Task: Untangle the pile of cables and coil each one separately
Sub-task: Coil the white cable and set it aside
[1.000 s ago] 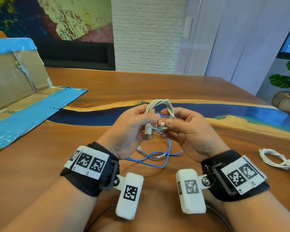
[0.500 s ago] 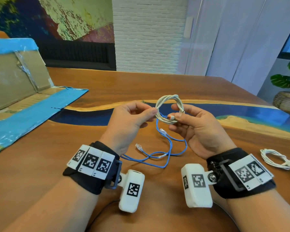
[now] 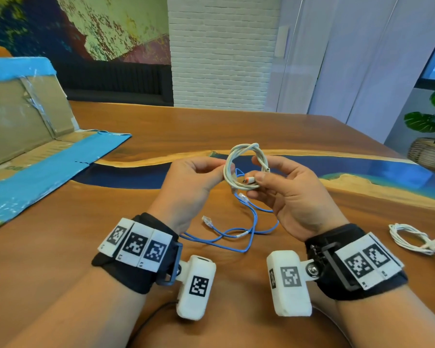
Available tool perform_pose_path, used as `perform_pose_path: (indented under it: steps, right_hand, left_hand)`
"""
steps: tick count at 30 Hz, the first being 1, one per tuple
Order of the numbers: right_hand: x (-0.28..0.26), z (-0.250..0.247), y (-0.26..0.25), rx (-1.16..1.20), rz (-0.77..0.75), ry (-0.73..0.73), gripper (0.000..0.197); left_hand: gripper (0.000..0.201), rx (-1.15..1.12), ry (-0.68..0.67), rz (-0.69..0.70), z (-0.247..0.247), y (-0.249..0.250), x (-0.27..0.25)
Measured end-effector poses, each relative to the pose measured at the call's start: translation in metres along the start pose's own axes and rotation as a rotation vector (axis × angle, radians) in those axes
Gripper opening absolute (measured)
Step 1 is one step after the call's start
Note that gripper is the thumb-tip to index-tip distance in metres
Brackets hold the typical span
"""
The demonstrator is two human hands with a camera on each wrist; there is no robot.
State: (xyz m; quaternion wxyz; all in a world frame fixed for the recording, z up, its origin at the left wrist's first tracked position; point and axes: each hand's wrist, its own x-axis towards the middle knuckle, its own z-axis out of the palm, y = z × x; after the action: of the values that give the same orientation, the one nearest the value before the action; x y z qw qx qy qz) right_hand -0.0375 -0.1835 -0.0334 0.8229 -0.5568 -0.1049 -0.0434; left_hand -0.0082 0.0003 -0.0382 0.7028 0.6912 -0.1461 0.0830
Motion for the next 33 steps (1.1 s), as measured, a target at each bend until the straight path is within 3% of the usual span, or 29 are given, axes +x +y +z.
perform_pose_path:
  steps: [5, 10, 16, 24, 30, 33]
  right_hand:
    - [0.002, 0.0, 0.004, -0.133, -0.047, 0.052, 0.022]
    - [0.003, -0.004, 0.0, -0.223, -0.105, 0.108, 0.022]
    - [0.003, -0.004, 0.001, -0.283, -0.142, 0.041, 0.021]
    - [0.003, -0.007, -0.002, -0.22, -0.115, 0.018, 0.02]
    - [0.005, -0.014, -0.005, -0.332, -0.102, 0.04, 0.02]
    - [0.005, -0.014, -0.005, -0.254, -0.079, 0.034, 0.018]
  left_hand:
    - [0.008, -0.146, -0.106, -0.094, 0.001, 0.004, -0.004]
    - [0.021, -0.237, -0.213, -0.133, 0.0, 0.011, -0.007]
    - [0.012, -0.239, -0.086, -0.081, 0.005, 0.005, -0.007]
    - [0.018, -0.337, -0.111, -0.102, 0.008, 0.003, -0.008]
    - [0.018, -0.35, -0.096, -0.07, 0.016, -0.002, -0.01]
    - [0.017, -0.361, -0.1, -0.084, 0.017, -0.003, -0.01]
